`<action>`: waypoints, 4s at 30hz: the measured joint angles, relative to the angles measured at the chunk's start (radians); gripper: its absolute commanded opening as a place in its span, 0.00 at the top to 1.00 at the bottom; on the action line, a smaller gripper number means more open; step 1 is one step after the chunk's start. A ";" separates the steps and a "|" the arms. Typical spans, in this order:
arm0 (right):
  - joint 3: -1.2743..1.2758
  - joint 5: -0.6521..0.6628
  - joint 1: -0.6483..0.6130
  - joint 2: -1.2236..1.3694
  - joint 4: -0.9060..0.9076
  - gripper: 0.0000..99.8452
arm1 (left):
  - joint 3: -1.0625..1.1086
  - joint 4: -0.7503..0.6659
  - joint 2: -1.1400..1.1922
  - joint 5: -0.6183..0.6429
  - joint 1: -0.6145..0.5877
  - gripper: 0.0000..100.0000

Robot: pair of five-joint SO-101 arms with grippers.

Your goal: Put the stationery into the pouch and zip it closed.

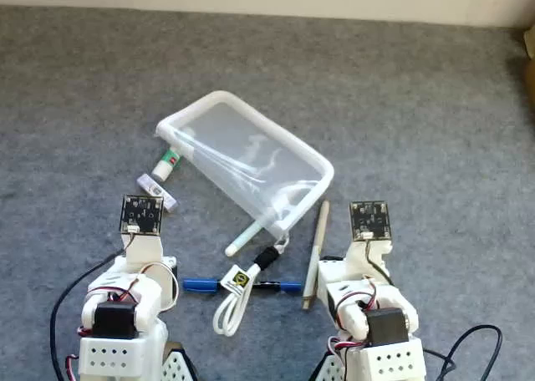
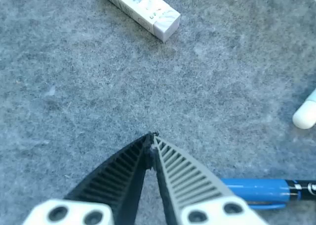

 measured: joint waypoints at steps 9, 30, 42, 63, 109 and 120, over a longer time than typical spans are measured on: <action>0.000 0.000 0.000 0.000 0.000 0.98 | 0.000 0.000 0.000 0.000 0.000 0.99; 0.000 0.000 0.000 0.000 0.000 0.98 | 0.000 0.000 0.000 0.000 0.000 0.99; 0.000 0.000 0.000 0.000 0.000 0.98 | 0.000 0.000 0.000 0.000 0.000 0.99; 0.000 0.000 0.000 0.000 0.026 1.00 | 0.000 0.000 0.000 0.000 0.000 0.99; -0.690 -0.635 -0.545 1.168 -0.178 0.78 | 0.000 0.000 0.000 0.000 0.000 0.99; -0.692 -0.760 -0.555 1.336 -0.341 0.78 | 0.000 0.000 0.000 0.000 0.000 0.99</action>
